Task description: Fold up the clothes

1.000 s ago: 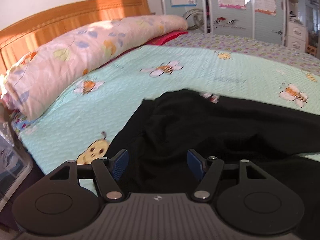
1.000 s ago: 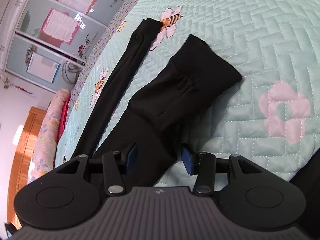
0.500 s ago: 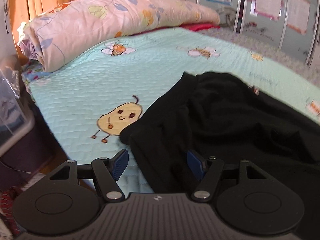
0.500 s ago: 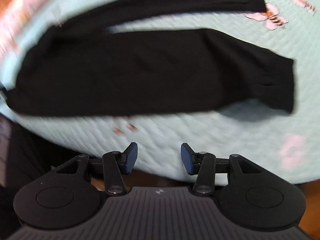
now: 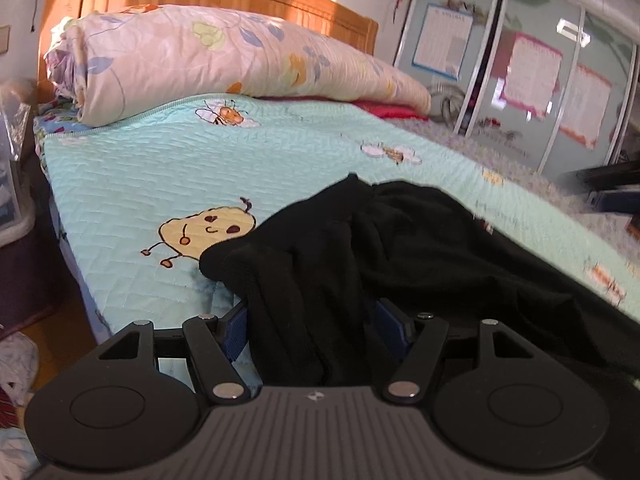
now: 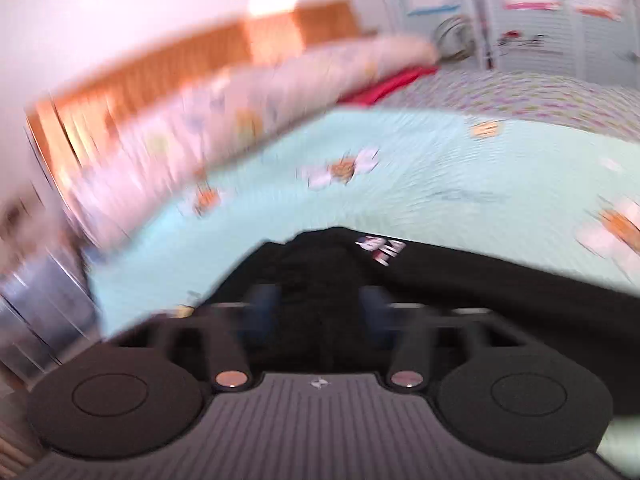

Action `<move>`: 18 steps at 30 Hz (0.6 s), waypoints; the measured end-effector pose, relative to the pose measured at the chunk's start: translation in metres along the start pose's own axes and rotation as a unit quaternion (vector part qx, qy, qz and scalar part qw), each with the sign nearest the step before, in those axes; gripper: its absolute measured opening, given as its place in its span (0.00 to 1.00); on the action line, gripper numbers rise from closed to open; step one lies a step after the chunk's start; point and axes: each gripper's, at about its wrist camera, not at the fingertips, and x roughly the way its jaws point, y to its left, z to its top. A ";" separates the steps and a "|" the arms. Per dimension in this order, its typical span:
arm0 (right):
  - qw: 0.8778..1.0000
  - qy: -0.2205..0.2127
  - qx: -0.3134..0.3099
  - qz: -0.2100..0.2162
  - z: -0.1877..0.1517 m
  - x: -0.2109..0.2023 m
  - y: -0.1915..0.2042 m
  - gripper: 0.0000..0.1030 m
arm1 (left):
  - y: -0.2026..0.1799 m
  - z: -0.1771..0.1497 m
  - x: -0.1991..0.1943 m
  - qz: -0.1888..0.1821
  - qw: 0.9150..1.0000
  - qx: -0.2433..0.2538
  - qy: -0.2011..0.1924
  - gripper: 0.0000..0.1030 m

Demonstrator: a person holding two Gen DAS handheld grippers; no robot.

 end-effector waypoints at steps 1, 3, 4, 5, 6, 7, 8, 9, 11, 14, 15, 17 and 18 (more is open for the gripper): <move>0.999 0.020 -0.027 0.001 0.014 0.039 0.005 0.27 | 0.001 0.000 0.001 -0.001 1.000 -0.003 -0.004 0.66; 0.996 0.032 -0.081 -0.002 0.035 0.104 0.008 0.31 | 0.004 0.000 0.003 -0.003 1.000 -0.009 -0.011 0.66; 0.993 0.043 -0.113 0.001 0.042 0.130 0.009 0.42 | 0.005 0.000 0.003 -0.005 1.000 -0.013 -0.016 0.66; 0.988 0.055 -0.143 0.003 0.048 0.154 0.010 0.48 | 0.006 0.001 0.003 -0.007 1.000 -0.018 -0.022 0.66; 0.983 0.069 -0.168 0.000 0.054 0.172 0.013 0.55 | 0.008 0.001 0.003 -0.007 0.999 -0.024 -0.027 0.66; 0.978 0.083 -0.194 -0.003 0.061 0.190 0.016 0.55 | 0.009 0.001 0.004 -0.008 0.999 -0.031 -0.031 0.66; 0.971 0.095 -0.220 -0.005 0.066 0.206 0.018 0.55 | 0.011 0.001 0.005 -0.008 0.999 -0.039 -0.031 0.66; 0.963 0.105 -0.247 -0.004 0.068 0.217 0.019 0.59 | 0.012 0.002 0.007 -0.008 0.998 -0.046 -0.029 0.66; 0.948 0.136 -0.287 0.008 0.069 0.242 0.022 0.73 | 0.015 0.002 0.011 -0.009 0.998 -0.056 -0.021 0.66; 0.943 0.195 -0.265 0.049 0.075 0.271 0.018 0.27 | 0.016 0.003 0.015 -0.009 0.998 -0.065 -0.013 0.66; 0.945 0.208 -0.242 0.067 0.080 0.277 0.015 0.01 | 0.017 0.003 0.016 -0.008 0.998 -0.068 -0.012 0.66; 0.952 0.192 -0.228 0.071 0.094 0.277 0.013 0.00 | 0.018 0.002 0.017 -0.005 0.997 -0.074 -0.011 0.66; 0.955 0.183 -0.221 0.069 0.100 0.277 0.011 0.00 | 0.018 0.001 0.017 -0.003 0.997 -0.074 -0.011 0.66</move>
